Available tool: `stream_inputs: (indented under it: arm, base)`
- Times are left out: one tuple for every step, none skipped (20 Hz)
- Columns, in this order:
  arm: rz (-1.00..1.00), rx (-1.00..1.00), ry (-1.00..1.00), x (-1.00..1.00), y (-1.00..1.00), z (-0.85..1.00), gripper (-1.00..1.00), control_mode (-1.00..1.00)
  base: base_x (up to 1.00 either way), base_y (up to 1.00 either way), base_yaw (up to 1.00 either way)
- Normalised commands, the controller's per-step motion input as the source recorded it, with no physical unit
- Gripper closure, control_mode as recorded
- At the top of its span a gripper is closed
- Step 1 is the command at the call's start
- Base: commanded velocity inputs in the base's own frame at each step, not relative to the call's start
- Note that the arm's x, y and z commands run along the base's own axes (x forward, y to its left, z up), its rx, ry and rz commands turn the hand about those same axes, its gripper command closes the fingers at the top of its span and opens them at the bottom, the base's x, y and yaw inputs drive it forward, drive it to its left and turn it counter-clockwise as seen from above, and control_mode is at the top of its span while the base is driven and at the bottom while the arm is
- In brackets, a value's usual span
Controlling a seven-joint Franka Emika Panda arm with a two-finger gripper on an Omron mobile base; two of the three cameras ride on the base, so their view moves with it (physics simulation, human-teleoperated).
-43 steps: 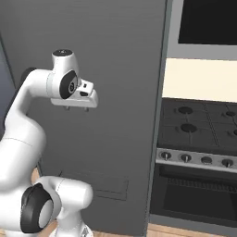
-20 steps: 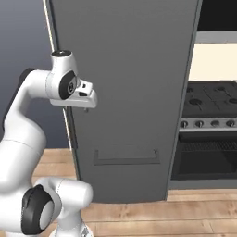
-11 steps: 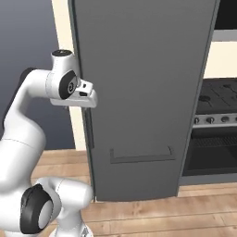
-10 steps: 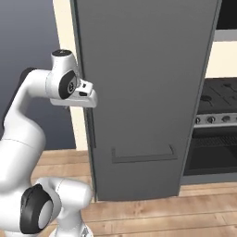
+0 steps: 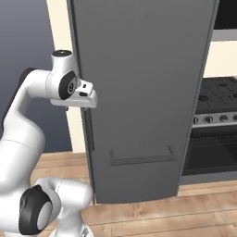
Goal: Retrieve the butter from the fridge and place it on a plate on the dining table. Then retrieve the butter knife by the fridge and place it near the plate.
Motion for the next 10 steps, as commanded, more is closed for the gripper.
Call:
stream_inputs:
  arm:
    - [0.00,0.00,0.00,0.00,0.00,0.00,-1.00,1.00]
    - [0.00,0.00,0.00,0.00,0.00,0.00,-1.00,1.00]
    - [0.00,0.00,0.00,0.00,0.00,0.00,-1.00,1.00]
    - [0.00,0.00,0.00,0.00,0.00,0.00,-1.00,1.00]
    - [0.00,0.00,0.00,0.00,0.00,0.00,-1.00,1.00]
    - [0.00,0.00,0.00,0.00,0.00,0.00,-1.00,1.00]
    - [0.00,0.00,0.00,0.00,0.00,0.00,-1.00,1.00]
    - [0.00,0.00,0.00,0.00,0.00,0.00,-1.00,1.00]
    - [0.00,0.00,0.00,0.00,0.00,0.00,-1.00,1.00]
    - [0.00,0.00,0.00,0.00,0.00,0.00,-1.00,1.00]
  base:
    - [0.50,0.33,-0.10]
    - [0.51,0.21,-0.10]
    - [0.56,0.12,-0.09]
    - [0.60,0.07,-0.09]
    - [0.64,0.04,-0.08]
    - [0.63,0.07,-0.08]
    - [0.55,0.18,-0.08]
    - [0.26,0.24,-0.07]
    - [0.00,0.23,-0.07]
    - [0.00,0.13,-0.10]
